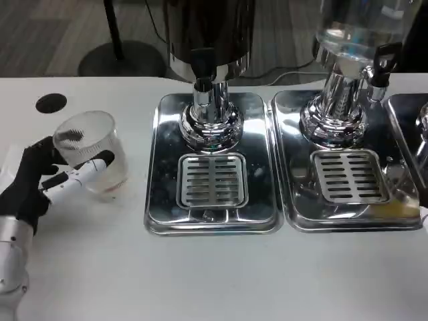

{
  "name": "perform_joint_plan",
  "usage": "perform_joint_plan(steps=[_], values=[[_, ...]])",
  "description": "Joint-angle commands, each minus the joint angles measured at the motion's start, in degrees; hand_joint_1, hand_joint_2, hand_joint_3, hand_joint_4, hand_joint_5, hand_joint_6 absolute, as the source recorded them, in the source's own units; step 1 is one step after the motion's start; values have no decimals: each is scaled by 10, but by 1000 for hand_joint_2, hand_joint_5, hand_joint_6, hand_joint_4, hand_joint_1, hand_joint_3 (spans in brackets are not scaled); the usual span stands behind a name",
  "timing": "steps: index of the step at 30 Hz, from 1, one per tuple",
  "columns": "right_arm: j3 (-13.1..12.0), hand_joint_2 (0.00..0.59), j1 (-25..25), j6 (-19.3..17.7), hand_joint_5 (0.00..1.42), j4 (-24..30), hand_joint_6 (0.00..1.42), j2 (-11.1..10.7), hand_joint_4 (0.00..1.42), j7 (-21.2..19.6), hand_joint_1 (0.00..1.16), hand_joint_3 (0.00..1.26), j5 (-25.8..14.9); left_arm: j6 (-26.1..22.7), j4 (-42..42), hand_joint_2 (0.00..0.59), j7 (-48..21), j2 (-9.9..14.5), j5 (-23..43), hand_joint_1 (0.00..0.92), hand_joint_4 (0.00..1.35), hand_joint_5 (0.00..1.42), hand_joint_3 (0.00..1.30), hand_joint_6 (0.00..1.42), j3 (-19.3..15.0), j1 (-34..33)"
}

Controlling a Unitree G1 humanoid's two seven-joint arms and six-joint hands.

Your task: Grasp the cup under the faucet to collect the drink, then remove the cup.

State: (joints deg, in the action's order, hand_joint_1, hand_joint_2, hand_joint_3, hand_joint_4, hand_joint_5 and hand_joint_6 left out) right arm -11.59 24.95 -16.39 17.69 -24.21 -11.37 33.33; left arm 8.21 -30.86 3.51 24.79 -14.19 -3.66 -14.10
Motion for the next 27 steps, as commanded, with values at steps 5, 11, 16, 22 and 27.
perform_joint_plan(steps=[5, 11, 16, 22, 27], values=[[-11, 454, 9, -15, 97, -4, 45, 6, 184, -3, 645, 174, -11, -31, 53, 220, 23, -14, -20, 493, 491, 321, 377, 305, 13, -6], [-17, 458, 13, -22, 97, -5, 45, 11, 184, -3, 638, 174, -17, -54, 79, 225, 29, -36, -41, 502, 494, 330, 384, 306, 33, -16], [-24, 460, 16, -29, 97, -8, 45, 12, 184, -2, 632, 174, -21, -62, 90, 225, 28, -47, -53, 504, 494, 343, 384, 306, 44, -17], [-32, 461, 18, -34, 97, -13, 45, 10, 189, -1, 628, 174, -26, -65, 96, 225, 28, -62, -63, 505, 494, 346, 384, 311, 55, -19], [-34, 457, 21, -40, 97, -16, 45, 13, 192, -1, 627, 174, -29, -66, 104, 226, 25, -66, -72, 505, 494, 347, 384, 318, 62, -17]])
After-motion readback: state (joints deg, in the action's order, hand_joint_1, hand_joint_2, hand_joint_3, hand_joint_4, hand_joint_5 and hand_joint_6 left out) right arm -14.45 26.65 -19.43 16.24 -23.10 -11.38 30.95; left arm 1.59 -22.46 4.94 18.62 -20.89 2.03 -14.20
